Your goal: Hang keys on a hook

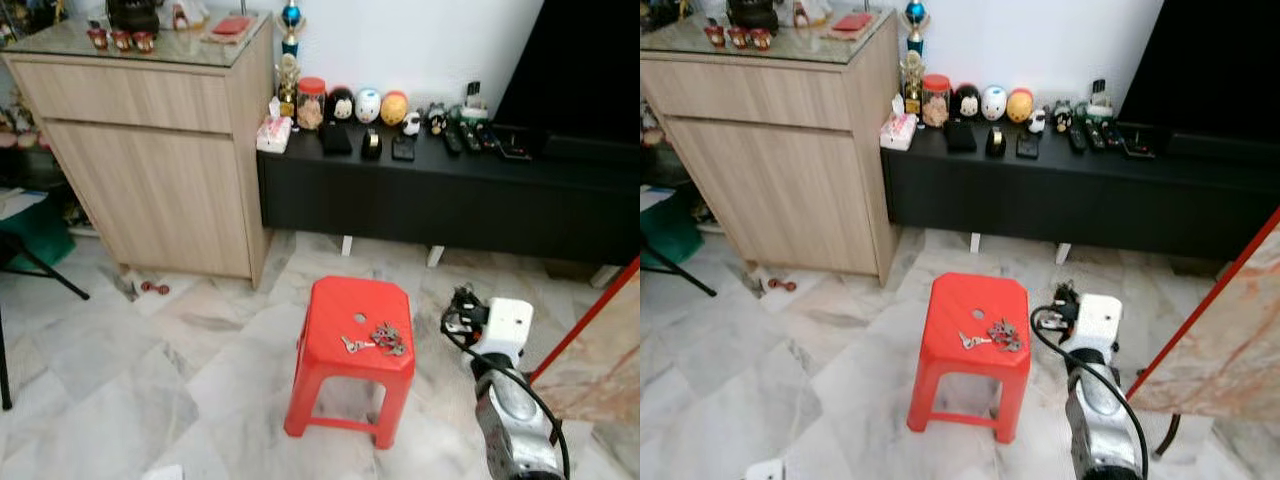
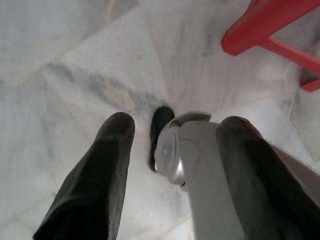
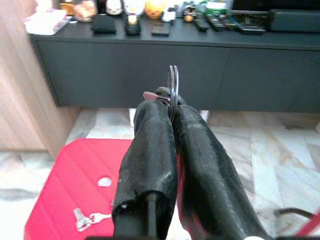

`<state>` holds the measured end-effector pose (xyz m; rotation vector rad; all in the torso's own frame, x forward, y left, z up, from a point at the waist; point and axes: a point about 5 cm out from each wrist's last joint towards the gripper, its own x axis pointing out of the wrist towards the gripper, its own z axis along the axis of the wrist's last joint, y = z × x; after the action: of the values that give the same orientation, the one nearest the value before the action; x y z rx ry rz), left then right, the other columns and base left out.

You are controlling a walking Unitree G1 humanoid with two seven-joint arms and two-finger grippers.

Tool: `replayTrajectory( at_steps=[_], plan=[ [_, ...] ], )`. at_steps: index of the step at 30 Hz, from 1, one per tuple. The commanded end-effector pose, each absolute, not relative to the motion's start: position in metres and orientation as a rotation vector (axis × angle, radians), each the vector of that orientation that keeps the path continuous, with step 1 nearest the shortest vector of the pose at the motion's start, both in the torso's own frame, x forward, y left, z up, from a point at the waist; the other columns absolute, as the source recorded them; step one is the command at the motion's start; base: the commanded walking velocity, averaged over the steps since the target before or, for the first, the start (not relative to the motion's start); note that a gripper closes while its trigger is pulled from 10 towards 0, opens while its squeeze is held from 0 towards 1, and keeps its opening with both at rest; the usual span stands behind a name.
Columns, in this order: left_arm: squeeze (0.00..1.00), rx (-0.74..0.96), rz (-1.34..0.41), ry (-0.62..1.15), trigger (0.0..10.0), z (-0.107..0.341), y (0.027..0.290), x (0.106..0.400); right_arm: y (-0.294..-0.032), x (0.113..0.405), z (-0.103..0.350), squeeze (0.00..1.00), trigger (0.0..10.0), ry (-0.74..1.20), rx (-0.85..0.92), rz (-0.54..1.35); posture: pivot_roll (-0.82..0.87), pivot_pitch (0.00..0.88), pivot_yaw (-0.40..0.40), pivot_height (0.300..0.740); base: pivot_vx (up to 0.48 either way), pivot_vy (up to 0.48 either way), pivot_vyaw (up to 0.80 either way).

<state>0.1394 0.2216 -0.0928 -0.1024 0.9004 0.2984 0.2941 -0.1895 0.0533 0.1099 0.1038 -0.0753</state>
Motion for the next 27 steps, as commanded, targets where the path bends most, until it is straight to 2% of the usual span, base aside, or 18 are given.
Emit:
replayTrajectory(
  at_steps=[1, 13, 19, 27],
  plan=[
    [0.00, -0.095, 0.285, 0.923, 10.0, -0.0955, 0.2179, 0.1345, -0.1922, 0.2940, 0.0546, 0.00, 10.0, 0.102, 0.101, -0.085, 0.17, 0.041, -0.092, 0.740, 0.000, -0.480, 0.00],
    [0.00, -0.099, 0.285, 0.920, 10.0, -0.0954, 0.2176, 0.1350, -0.1926, 0.2936, 0.0525, 0.00, 10.0, 0.121, 0.101, -0.107, 0.17, 0.056, -0.091, 0.740, 0.000, -0.480, 0.00],
    [0.00, -0.100, 0.287, 0.918, 10.0, -0.0954, 0.2169, 0.1352, -0.1895, 0.2919, 0.0500, 0.00, 10.0, 0.131, 0.094, -0.097, 0.17, 0.055, -0.092, 0.740, 0.000, -0.480, -0.75],
    [0.00, -0.093, 0.284, 0.921, 10.0, -0.0955, 0.2176, 0.1345, -0.1885, 0.2959, 0.0548, 0.00, 10.0, 0.099, 0.099, -0.099, 0.17, 0.028, -0.086, 0.740, 0.000, -0.480, 0.00]
  ],
)
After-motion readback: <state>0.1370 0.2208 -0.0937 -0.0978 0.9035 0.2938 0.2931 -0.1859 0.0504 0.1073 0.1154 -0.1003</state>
